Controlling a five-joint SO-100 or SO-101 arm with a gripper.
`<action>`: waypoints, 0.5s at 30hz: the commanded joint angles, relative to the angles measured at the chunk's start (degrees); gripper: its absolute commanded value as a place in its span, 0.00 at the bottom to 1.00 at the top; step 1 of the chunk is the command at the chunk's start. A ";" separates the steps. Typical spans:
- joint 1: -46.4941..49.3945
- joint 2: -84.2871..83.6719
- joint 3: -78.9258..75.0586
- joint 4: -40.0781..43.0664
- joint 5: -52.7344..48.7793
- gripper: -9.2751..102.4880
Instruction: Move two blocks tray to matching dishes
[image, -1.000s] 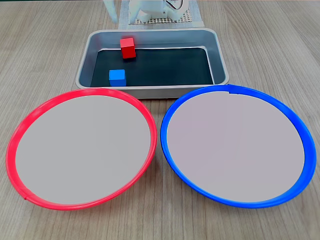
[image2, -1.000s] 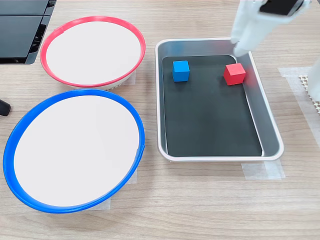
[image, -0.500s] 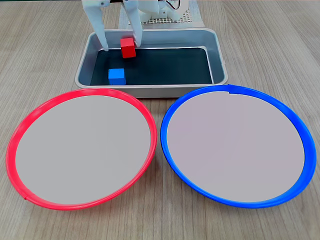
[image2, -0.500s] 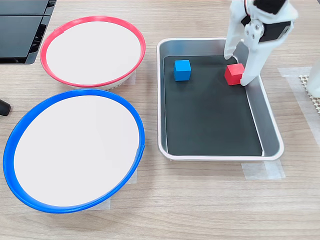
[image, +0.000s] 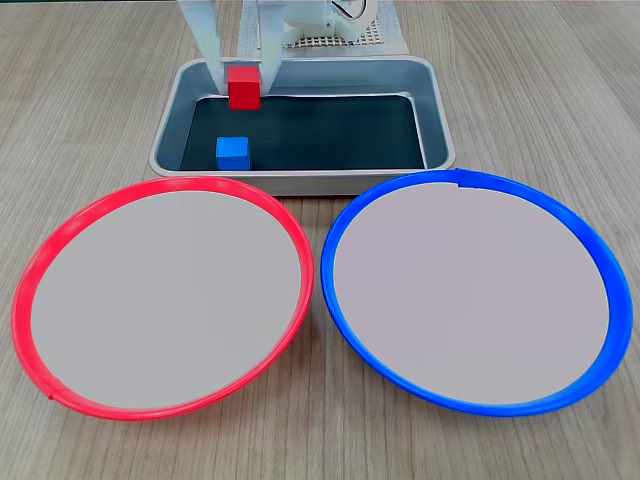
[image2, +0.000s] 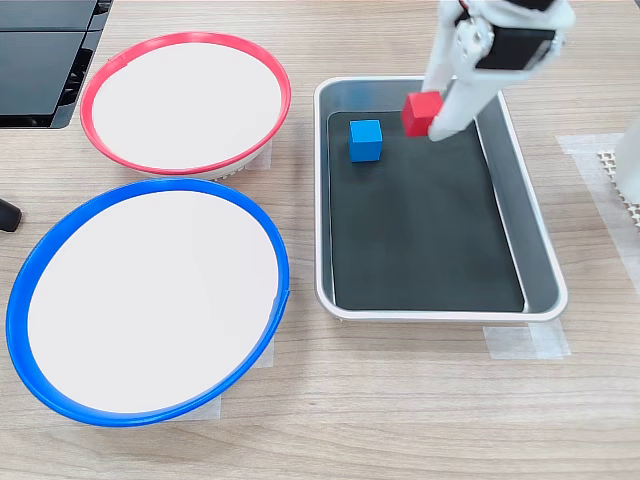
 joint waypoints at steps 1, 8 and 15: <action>-3.43 -6.50 -14.68 0.00 12.22 0.08; -2.46 -33.84 -33.22 -20.04 14.41 0.08; -1.05 -40.69 -35.24 -24.43 9.67 0.32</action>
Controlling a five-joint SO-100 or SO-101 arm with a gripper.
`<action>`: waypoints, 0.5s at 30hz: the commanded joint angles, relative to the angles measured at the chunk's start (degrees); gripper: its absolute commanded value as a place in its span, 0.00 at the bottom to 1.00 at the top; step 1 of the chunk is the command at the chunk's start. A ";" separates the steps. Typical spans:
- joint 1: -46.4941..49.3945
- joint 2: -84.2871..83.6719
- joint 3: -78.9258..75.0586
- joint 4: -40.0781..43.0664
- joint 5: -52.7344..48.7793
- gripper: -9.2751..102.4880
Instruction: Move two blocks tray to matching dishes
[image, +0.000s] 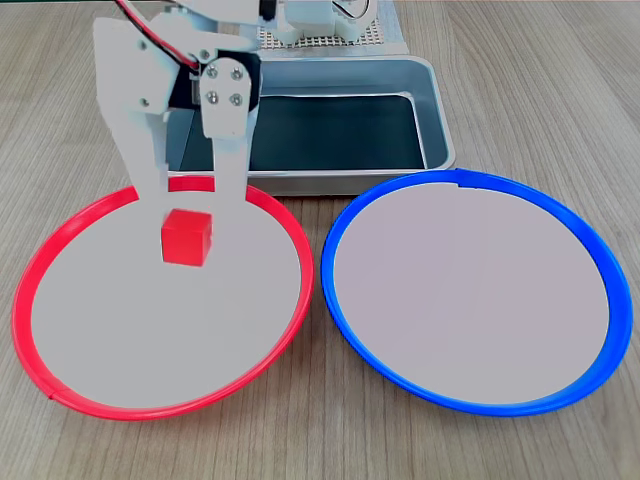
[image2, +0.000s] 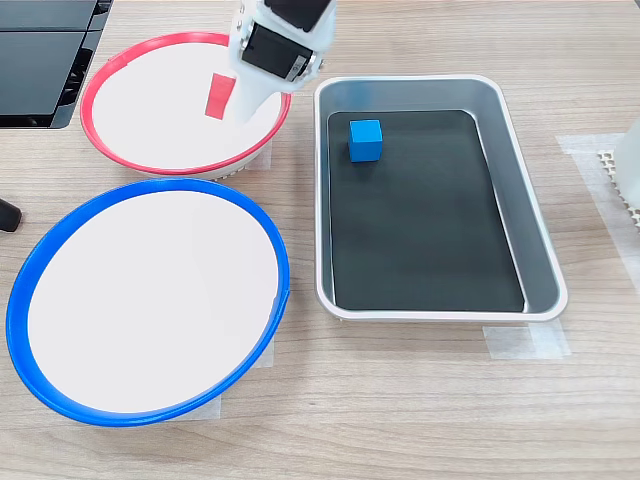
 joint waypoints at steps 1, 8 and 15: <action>0.35 0.70 -2.29 -0.53 -1.41 0.32; 0.18 7.82 -3.43 11.51 -3.34 0.08; 3.52 19.34 -4.04 41.75 -18.02 0.08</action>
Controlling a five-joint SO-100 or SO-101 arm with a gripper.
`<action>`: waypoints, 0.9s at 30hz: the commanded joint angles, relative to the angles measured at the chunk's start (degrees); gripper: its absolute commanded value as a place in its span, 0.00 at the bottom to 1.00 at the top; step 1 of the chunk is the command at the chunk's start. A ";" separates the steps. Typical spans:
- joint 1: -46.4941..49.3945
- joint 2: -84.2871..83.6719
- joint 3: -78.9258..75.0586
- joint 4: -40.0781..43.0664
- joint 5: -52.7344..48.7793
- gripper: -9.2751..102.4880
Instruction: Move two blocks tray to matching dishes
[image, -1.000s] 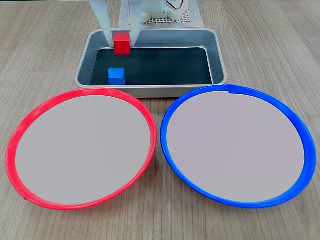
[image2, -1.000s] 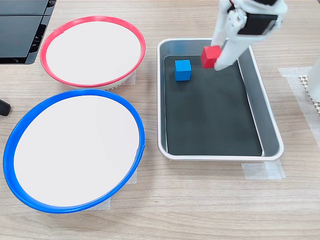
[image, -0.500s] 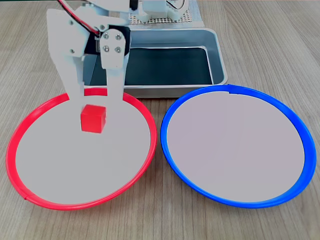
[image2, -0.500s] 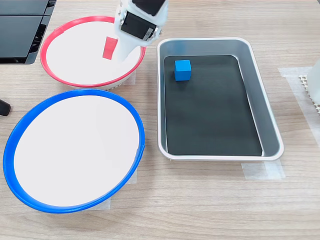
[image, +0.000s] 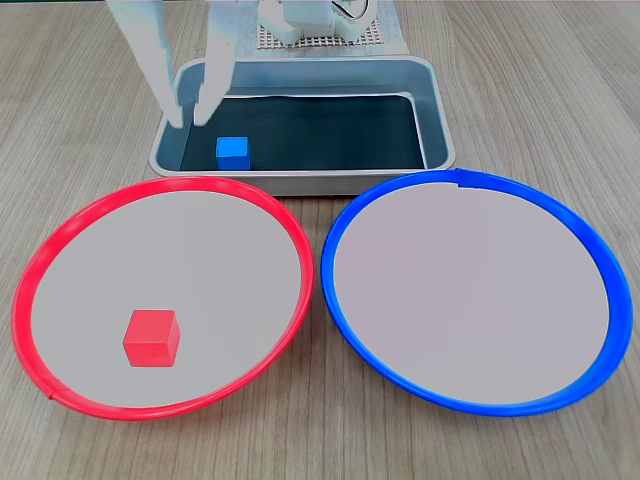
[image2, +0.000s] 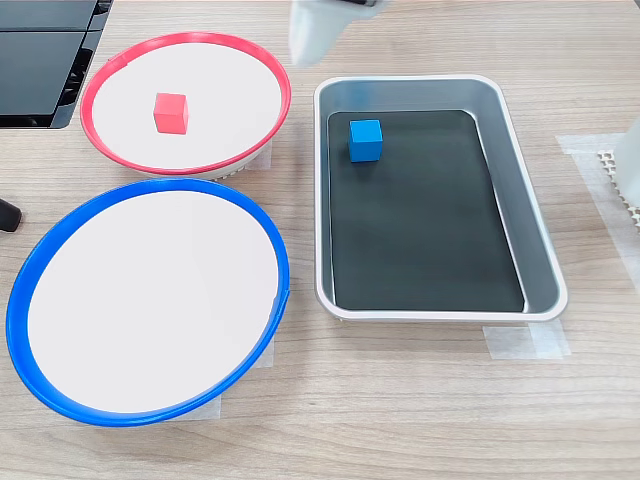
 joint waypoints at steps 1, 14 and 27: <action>2.64 5.45 0.35 11.78 -7.21 0.08; 5.98 5.19 22.32 -8.61 -8.09 0.31; 5.10 2.81 28.56 -21.45 -9.58 0.08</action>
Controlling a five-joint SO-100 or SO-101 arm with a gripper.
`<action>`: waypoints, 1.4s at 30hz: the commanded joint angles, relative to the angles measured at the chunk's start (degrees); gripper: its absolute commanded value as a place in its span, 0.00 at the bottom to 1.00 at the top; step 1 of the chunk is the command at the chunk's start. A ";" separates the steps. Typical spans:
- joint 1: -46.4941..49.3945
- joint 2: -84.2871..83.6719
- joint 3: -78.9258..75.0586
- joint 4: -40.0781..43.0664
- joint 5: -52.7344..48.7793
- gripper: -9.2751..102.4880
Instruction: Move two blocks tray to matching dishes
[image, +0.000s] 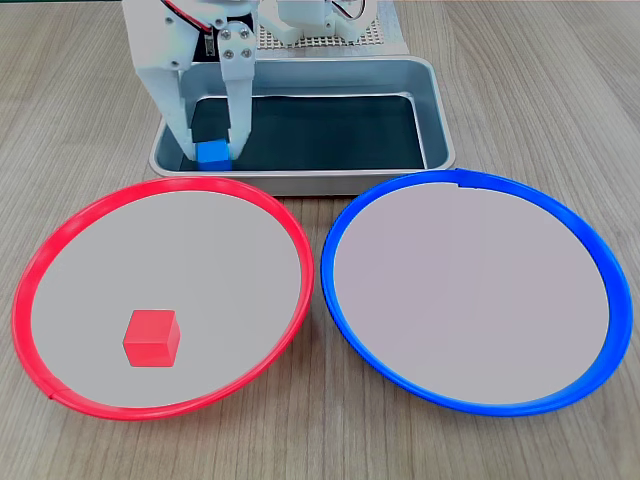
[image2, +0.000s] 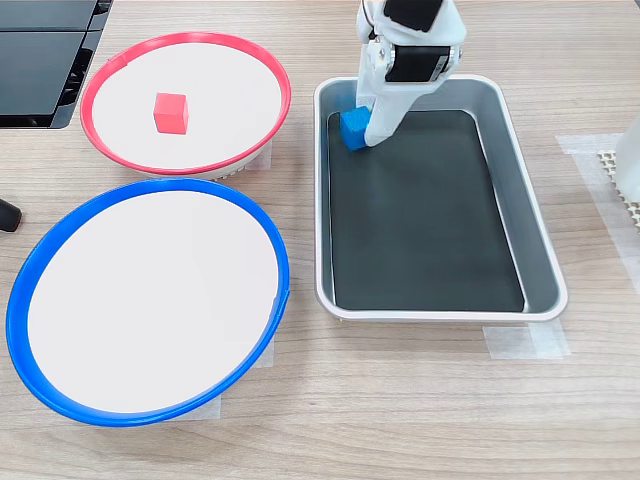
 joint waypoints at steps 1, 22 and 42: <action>-0.79 0.70 0.00 -0.79 0.18 0.08; -33.66 -13.71 -30.15 -7.12 46.58 0.10; -24.61 38.50 17.05 -40.34 111.97 0.08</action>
